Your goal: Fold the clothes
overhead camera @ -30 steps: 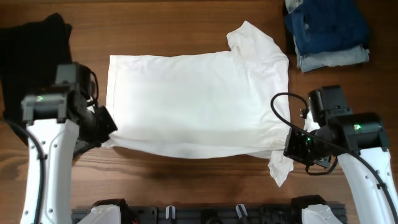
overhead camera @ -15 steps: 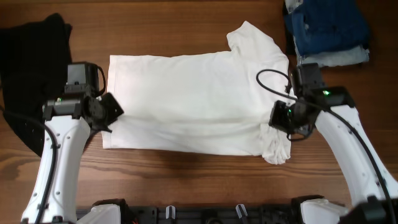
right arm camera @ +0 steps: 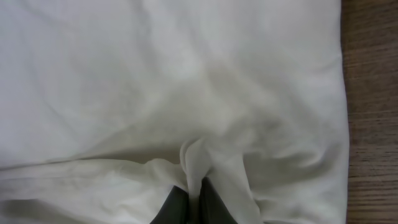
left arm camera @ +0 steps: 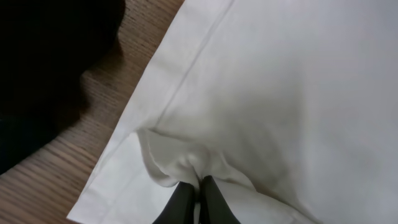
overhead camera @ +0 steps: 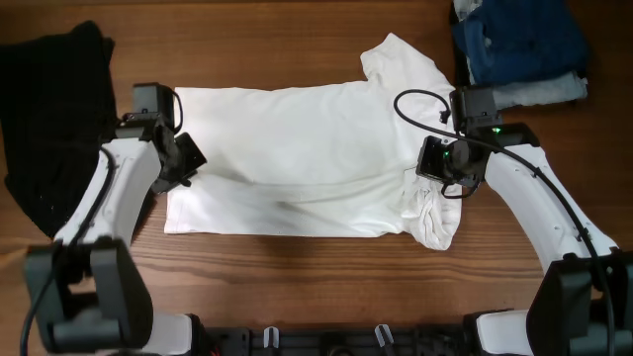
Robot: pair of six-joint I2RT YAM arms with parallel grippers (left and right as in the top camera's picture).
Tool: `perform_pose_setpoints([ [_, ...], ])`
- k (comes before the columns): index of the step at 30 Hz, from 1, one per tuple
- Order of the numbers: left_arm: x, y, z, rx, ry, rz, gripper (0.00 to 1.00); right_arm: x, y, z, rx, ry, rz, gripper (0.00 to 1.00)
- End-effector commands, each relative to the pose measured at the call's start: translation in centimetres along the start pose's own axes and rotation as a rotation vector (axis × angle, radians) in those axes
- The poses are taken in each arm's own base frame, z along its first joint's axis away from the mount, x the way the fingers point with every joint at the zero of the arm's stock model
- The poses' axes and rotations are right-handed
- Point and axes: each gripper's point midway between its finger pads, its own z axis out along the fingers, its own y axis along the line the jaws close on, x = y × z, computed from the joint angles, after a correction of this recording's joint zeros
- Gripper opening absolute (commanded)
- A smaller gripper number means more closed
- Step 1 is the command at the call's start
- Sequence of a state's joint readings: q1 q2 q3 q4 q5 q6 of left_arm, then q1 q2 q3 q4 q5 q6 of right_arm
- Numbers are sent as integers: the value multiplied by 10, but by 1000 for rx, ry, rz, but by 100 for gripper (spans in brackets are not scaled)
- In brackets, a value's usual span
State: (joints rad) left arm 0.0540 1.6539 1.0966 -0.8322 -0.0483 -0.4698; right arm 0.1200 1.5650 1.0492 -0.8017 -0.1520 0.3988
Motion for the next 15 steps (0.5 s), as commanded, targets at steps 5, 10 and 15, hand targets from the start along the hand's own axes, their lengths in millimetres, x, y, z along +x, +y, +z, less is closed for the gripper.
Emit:
perform_pose_setpoints([
  [5, -12, -2, 12, -2, -31, -15, 4, -6, -15, 4, 93, -26, -12, 4],
  [10, -17, 3, 12, -37, -60, -16, 4, -20, -34, 0, 103, -66, 53, 4],
  [15, -23, 3, 11, -40, -84, -19, 4, -35, -35, -2, 47, -106, 26, 4],
])
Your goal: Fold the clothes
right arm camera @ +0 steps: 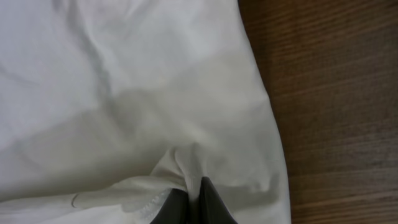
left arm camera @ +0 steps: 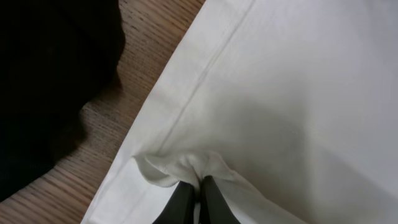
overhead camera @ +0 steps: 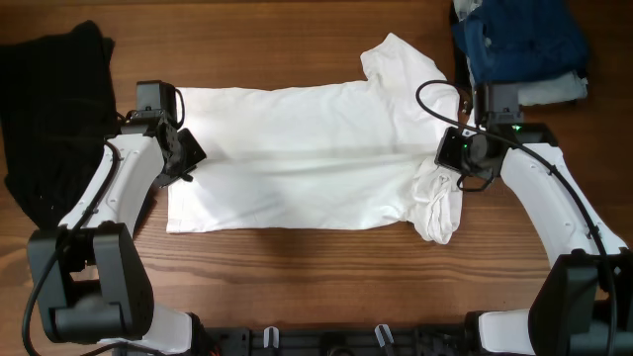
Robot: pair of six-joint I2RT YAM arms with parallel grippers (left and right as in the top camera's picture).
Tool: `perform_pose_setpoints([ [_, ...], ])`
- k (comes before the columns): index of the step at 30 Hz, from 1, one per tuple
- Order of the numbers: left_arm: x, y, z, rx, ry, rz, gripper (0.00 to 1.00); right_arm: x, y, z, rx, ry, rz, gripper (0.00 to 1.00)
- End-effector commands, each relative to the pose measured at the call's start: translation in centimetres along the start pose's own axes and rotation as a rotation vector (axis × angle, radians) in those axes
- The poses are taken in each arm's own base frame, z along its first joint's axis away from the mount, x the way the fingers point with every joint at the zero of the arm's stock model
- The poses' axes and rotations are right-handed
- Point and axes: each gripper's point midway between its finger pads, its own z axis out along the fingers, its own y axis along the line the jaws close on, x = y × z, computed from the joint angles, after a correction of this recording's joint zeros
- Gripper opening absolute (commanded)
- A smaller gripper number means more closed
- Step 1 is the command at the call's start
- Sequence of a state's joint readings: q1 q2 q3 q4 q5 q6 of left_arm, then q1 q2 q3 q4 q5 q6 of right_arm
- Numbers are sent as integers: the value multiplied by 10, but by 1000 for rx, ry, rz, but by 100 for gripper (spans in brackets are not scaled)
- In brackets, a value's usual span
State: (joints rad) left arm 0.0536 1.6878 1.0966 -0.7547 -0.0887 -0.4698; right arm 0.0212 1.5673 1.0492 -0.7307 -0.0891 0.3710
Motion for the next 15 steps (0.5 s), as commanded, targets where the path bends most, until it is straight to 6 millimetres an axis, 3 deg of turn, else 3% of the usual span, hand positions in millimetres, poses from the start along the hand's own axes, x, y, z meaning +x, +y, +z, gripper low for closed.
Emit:
perform_pose_setpoints([
  [1, -7, 5, 2, -25, -31, -17, 4, -2, -1, 4, -9, 0, -43, 4],
  [6, -8, 4, 2, -23, -35, -17, 4, -2, -1, 4, -8, 2, -49, 4],
  [9, -8, 4, 2, -23, -35, -17, 64, -2, -1, 4, -9, 0, -61, 83],
  [10, -10, 3, 2, -18, -43, -17, 73, -2, 0, 3, -14, 2, -61, 97],
  [15, -29, -5, -25, 20, -106, -22, 80, -12, 7, -30, -34, -18, 15, 99],
])
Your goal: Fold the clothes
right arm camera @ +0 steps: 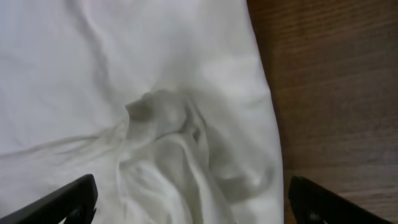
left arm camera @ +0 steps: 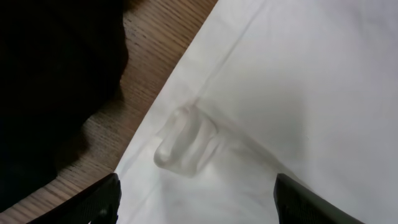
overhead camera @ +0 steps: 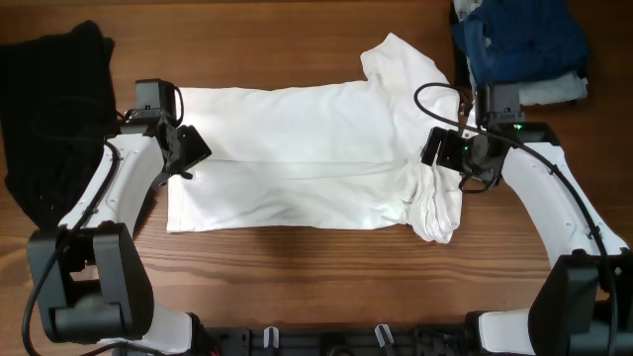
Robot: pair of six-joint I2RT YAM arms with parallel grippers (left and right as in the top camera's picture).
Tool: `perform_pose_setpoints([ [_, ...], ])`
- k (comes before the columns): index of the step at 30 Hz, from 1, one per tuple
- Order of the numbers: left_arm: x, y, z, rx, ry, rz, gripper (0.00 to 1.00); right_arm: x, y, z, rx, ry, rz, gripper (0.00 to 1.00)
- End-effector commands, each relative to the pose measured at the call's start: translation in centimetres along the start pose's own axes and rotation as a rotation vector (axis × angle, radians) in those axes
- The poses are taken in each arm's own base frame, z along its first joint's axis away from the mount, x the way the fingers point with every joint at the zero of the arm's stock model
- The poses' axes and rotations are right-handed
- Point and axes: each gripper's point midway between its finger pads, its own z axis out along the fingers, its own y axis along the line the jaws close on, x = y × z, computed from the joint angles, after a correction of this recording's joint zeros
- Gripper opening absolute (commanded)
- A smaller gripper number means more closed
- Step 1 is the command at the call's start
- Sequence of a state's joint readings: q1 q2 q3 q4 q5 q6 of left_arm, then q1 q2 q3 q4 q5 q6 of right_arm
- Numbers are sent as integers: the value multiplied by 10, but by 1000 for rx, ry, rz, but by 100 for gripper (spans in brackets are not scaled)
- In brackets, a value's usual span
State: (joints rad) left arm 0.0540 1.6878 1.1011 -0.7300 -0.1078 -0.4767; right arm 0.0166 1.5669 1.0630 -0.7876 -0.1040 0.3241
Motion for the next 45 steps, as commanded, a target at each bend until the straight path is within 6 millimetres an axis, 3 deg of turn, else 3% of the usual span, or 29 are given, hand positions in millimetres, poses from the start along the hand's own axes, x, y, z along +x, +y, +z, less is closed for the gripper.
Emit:
perform_pose_setpoints([
  [1, -25, -6, -30, 31, -85, -14, 80, -22, 7, -35, -40, -76, 61, 100],
  [5, -22, -11, -46, 71, -88, 2, 78, -16, -10, -36, -22, -49, 129, 93],
  [8, -5, -17, -41, 91, -25, 38, 66, -8, -29, -19, -6, -12, 205, 82],
  [10, 6, -19, -34, 84, 0, 60, 56, -13, -28, -7, -68, -8, 203, 69],
  [12, 13, -20, -30, 81, 9, 71, 52, -16, -25, 2, -102, -8, 200, 64],
  [16, 21, -20, -26, 74, 26, 83, 49, -13, -19, 23, -142, 48, 194, 63],
  [23, 20, -20, -26, 75, 24, 84, 48, 6, -31, 64, -120, 174, 263, 63],
  [32, 20, -20, -26, 76, 21, 109, 49, 6, -61, 70, -76, 177, 327, 64],
  [37, 19, -21, -26, 78, 19, 109, 49, 15, -61, 75, -94, 192, 291, 61],
  [40, 18, -21, -26, 80, 15, 109, 49, 28, -39, 83, -208, 206, 255, 47],
  [44, 18, -22, -26, 81, 14, 108, 48, 40, -30, 89, -249, 221, 248, 7],
  [45, 18, -22, -26, 81, 14, 108, 48, 38, -29, 89, -250, 215, 248, 4],
])
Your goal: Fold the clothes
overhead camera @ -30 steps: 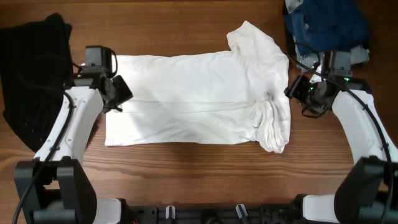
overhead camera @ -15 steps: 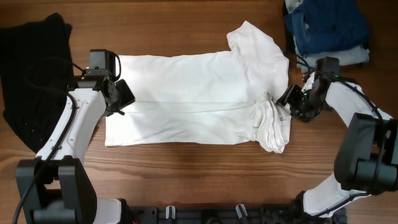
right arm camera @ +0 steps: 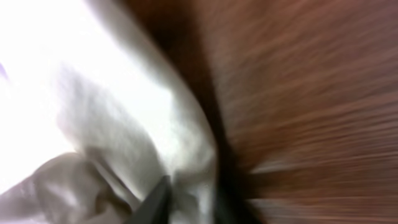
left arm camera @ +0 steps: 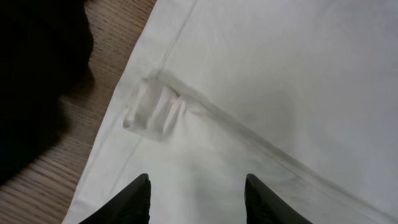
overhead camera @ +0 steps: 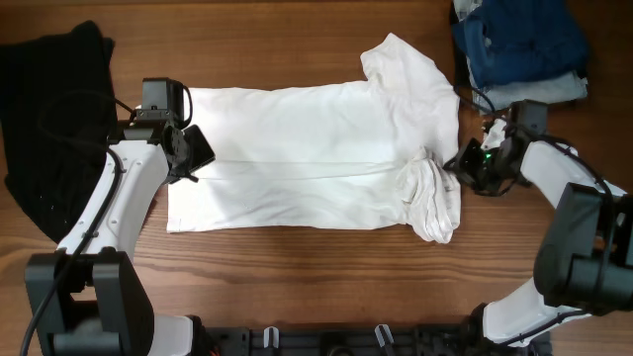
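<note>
A white T-shirt (overhead camera: 297,148) lies flat on the wooden table, its near half folded up along a lengthwise crease. My left gripper (overhead camera: 190,156) hovers open over its left hem; the left wrist view shows the fingers wide apart (left arm camera: 199,202) and a small pinched ridge (left arm camera: 152,109) left standing in the cloth. My right gripper (overhead camera: 463,170) sits at the shirt's right edge beside the bunched sleeve (overhead camera: 430,193). The right wrist view is blurred: white cloth (right arm camera: 93,112) lies around the gripper (right arm camera: 193,199), and the width of its gap is unclear.
A black garment (overhead camera: 49,119) lies at the far left, close to my left arm and dark in the left wrist view (left arm camera: 31,74). A pile of blue and grey clothes (overhead camera: 519,44) sits at the back right corner. Bare wood (right arm camera: 311,93) borders the shirt's right edge.
My right gripper has moved from over the sleeve to the shirt's outer right edge, its fingers now closer together. My left gripper stays open, slightly further over the shirt.
Both grippers were shut on pinches of the shirt's near layer, lifted over the middle. Half a second later they held those pinches further back, on the crease line. Then both were open, the fold lying flat. Now the right one is at the sleeve edge.
</note>
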Robot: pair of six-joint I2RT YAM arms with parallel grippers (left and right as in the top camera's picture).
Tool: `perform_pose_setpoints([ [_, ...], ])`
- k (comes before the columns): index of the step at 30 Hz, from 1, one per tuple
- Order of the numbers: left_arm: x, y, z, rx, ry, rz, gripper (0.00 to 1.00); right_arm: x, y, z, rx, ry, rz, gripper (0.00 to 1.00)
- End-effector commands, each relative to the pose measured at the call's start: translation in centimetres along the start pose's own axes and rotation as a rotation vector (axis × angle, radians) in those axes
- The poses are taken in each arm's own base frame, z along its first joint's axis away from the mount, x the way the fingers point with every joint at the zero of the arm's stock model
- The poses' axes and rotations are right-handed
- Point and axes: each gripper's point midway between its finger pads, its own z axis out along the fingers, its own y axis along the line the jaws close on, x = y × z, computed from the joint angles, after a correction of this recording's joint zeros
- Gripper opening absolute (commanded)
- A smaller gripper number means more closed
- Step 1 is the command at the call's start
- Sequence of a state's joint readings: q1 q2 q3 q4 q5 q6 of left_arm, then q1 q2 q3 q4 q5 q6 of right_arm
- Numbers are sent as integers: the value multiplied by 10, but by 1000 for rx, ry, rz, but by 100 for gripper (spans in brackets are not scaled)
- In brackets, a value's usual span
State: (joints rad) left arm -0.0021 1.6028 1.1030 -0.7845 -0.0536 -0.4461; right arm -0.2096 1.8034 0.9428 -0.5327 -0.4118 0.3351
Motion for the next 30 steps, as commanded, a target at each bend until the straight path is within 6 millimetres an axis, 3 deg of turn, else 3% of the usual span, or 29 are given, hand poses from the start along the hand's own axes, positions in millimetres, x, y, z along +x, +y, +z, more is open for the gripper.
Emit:
perform_pose_setpoints([
  [1, 3, -1, 3, 3, 11, 26, 48, 26, -3, 15, -16, 79, 1, 4],
  [5, 3, -1, 3, 4, 11, 26, 47, -1, 21, -15, -55, -34, -56, 4],
  [7, 3, -1, 3, 4, 11, 26, 46, -17, 41, -46, -80, -112, -94, 4],
  [8, 3, -1, 3, 4, 11, 26, 46, -24, 60, -74, -99, -165, -133, 4],
  [11, 3, -1, 3, 4, 11, 26, 46, -18, 97, -102, -129, -207, -223, 4],
  [15, 3, -1, 3, 4, 11, 27, 46, 12, 141, -87, -136, -160, -315, 4],
  [19, 3, -1, 3, 4, 10, 26, 46, 61, 186, -44, -117, -75, -441, 4],
  [22, 3, -1, 3, 5, 8, 26, 46, 99, 194, -8, -68, 21, -524, 5],
  [23, 3, -1, 3, 5, 8, 26, 46, 107, 191, 0, -41, 44, -537, 25],
  [26, 3, -1, 3, 5, 8, 26, 46, 109, 183, 7, 9, 54, -541, 57],
  [29, 3, -1, 3, 5, 8, 26, 46, 86, 187, -17, 23, -6, -519, 61],
  [30, 2, -1, 3, 5, 8, 26, 45, 74, 191, -33, 15, -37, -525, 63],
])
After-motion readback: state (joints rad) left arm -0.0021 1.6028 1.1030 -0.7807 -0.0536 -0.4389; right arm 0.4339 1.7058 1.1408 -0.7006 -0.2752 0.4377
